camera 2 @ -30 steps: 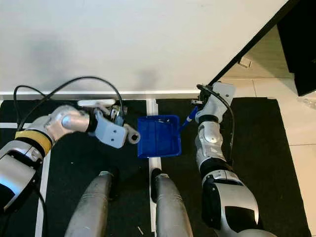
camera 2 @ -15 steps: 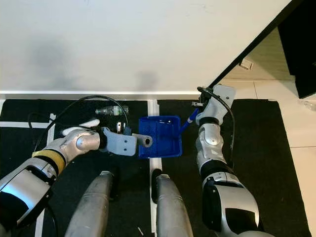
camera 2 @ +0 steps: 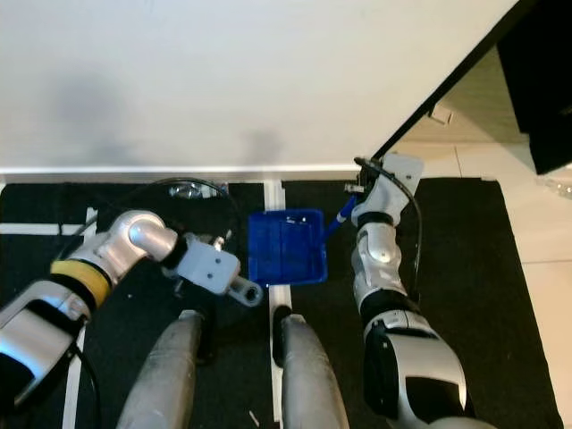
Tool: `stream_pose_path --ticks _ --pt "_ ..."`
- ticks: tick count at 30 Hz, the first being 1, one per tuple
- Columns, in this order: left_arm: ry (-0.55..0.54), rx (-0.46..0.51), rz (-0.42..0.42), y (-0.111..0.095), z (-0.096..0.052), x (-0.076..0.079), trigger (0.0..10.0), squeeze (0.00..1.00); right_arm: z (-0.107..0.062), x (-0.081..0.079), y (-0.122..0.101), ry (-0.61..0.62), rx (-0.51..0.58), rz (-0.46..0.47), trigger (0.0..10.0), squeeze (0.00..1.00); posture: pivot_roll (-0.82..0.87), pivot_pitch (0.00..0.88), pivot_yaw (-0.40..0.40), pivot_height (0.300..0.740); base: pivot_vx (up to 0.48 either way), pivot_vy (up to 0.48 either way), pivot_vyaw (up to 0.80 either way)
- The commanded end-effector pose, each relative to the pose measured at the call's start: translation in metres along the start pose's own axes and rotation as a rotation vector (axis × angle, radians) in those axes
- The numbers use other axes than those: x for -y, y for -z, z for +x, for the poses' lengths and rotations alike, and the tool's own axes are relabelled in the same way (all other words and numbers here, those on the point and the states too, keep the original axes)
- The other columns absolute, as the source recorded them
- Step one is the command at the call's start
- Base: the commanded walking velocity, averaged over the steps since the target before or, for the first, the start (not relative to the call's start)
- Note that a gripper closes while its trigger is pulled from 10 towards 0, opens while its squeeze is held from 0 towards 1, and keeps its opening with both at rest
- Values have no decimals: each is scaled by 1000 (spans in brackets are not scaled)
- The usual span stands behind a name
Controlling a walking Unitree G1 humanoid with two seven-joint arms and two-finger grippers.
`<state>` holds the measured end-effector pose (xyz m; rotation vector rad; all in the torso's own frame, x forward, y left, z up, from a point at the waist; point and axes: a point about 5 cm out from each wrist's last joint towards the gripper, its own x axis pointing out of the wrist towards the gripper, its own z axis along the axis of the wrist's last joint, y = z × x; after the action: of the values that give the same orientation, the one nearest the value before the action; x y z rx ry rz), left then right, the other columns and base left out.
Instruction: Sweep floor
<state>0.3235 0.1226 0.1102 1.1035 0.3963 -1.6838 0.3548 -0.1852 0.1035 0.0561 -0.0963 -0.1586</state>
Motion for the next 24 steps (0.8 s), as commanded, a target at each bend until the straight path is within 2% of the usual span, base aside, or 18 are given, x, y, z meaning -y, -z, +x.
stream_pose_path --ticks 1,2,3,4,5,7,10,12,14,18,24 --pt "49 -114 -103 26 -10 13 10000 0 -23 2 40 -2 -195 -12 10000 0 154 380 -69 740 0 0 0" --pt "49 -114 -103 26 -10 13 10000 0 -23 2 40 -2 -195 -12 10000 0 154 380 -69 740 0 0 0" --pt "-93 -125 -58 23 -16 -1 10000 0 -22 3 40 -2 -194 -13 10000 0 154 380 -69 740 0 0 0" --pt "-93 -125 -58 23 -16 -1 10000 0 -22 3 40 -2 -194 -13 10000 0 154 380 -69 740 0 0 0" --pt "-383 -148 32 14 -29 -30 10000 0 -22 3 39 -1 -193 -14 10000 0 156 380 -71 740 0 0 0" --pt "-540 -161 53 9 -38 -45 10000 0 -22 4 39 -1 -193 -15 10000 0 155 383 -71 740 0 0 0" --pt "-570 -169 36 6 -41 -49 10000 0 -22 4 39 -1 -192 -16 10000 0 147 383 -69 740 0 0 0" --pt "-537 -241 43 10 -39 -48 10000 0 -22 3 39 -1 -190 -15 10000 0 142 384 -66 740 0 0 0" --pt "-523 -268 44 12 -38 -47 10000 0 -22 3 39 0 -189 -15 10000 0 142 384 -66 740 0 0 0" --pt "-426 -381 30 26 -32 -37 10000 0 -22 7 39 6 -187 -17 10000 0 138 384 -59 740 0 0 0" --pt "-464 -424 41 30 -31 -38 10000 0 -22 9 39 11 -187 -19 10000 0 138 384 -58 740 0 0 0"
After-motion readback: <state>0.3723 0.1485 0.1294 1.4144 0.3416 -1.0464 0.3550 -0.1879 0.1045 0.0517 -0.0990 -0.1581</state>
